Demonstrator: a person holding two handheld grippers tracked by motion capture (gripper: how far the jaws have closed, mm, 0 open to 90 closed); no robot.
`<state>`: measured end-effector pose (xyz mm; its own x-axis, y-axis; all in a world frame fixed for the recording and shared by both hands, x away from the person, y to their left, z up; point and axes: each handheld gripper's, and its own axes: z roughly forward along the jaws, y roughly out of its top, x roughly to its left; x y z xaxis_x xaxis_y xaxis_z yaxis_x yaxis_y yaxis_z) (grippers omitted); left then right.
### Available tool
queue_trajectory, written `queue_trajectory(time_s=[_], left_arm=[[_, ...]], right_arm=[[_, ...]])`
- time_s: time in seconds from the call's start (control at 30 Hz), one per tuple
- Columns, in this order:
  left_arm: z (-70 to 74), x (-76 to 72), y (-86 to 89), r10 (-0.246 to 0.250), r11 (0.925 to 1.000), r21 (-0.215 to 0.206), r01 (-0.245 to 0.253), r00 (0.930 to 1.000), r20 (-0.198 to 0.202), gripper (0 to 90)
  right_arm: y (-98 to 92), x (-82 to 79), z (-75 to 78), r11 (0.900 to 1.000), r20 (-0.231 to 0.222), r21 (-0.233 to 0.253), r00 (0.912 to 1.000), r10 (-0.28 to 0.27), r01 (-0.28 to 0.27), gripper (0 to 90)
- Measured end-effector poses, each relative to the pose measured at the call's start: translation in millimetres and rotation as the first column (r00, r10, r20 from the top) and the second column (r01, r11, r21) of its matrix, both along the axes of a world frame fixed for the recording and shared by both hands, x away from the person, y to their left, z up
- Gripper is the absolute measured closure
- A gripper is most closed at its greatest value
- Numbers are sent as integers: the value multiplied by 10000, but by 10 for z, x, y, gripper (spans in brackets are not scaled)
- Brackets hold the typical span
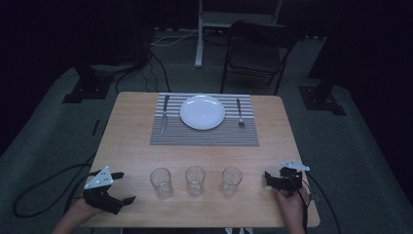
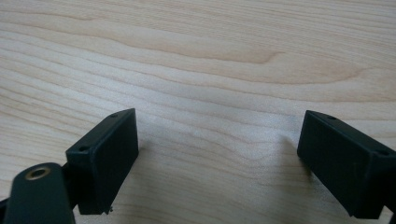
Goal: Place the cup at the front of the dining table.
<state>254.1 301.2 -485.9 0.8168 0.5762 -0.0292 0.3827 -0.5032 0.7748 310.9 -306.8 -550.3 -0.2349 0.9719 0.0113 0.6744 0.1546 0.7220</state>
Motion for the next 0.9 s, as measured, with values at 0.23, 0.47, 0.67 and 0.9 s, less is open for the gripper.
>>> queue_trajectory(time_s=[0.23, 0.47, 0.67, 0.9], left_arm=[[173, 37, -92, -549, 9975, -442, 554, 9984, 127, 13], [305, 105, -225, -985, 9947, -301, 988, 9951, 105, 13], [372, 173, -365, -1392, 9895, -377, 1396, 9902, 137, 13], [405, 293, -557, -1804, 9836, -92, 1804, 9836, 12, 13]], right_arm=[[0, 0, 0, 10000, -2, 0, 10000, -4, 4, 122], [-1, 0, -1, 10000, 9, -8, 10000, 8, -8, 122], [-2, 0, -1, 10000, 11, -11, 10000, 12, -12, 122], [-1, 0, -1, 10000, 10, -11, 10000, 9, -9, 122]])
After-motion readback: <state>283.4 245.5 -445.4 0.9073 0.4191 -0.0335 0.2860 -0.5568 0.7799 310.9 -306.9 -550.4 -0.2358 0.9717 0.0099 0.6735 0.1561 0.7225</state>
